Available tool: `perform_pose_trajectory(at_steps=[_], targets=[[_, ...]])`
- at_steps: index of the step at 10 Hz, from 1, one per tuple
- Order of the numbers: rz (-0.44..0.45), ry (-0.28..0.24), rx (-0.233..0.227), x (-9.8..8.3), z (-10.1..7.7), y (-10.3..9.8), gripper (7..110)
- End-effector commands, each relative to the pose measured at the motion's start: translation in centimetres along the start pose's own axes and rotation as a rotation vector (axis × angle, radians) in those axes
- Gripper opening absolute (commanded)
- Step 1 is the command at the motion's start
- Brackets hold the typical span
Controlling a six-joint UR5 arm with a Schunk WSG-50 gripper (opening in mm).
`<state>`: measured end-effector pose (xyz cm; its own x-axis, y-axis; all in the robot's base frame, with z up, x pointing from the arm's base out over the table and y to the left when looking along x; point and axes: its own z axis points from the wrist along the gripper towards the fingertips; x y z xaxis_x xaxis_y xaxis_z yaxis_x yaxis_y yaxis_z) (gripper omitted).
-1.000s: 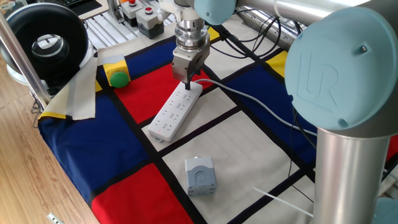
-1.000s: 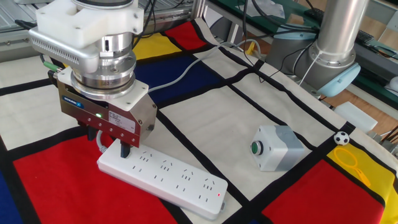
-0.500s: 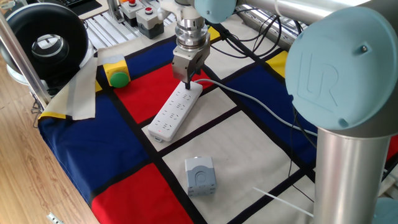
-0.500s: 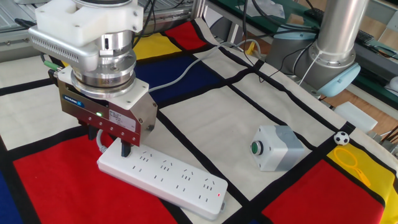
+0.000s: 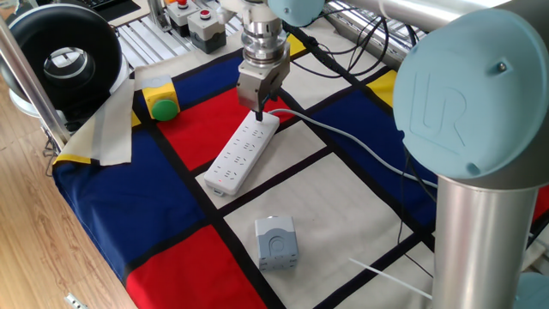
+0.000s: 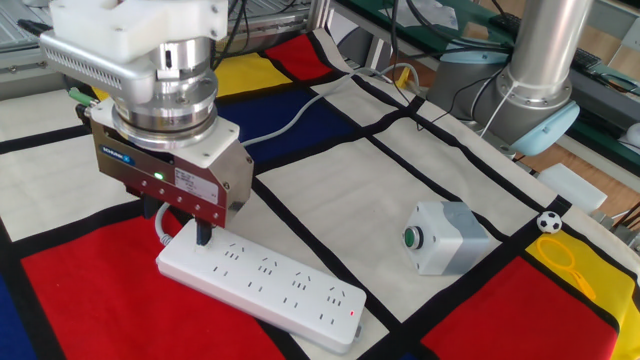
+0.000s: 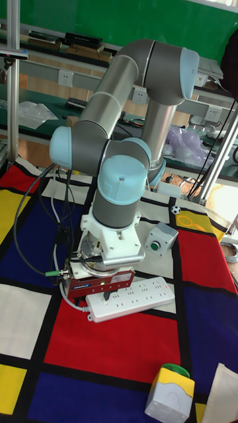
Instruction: Turn on the power strip by pressing the button
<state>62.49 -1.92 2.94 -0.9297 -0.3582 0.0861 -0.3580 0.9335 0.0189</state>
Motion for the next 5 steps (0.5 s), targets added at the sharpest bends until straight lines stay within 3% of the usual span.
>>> perform_pose_trajectory(at_steps=[1,5], targets=[[0.007,0.009,-0.018,-0.14,-1.61,0.09,66],[0.009,-0.013,-0.026,-0.6,-2.37,0.25,66]])
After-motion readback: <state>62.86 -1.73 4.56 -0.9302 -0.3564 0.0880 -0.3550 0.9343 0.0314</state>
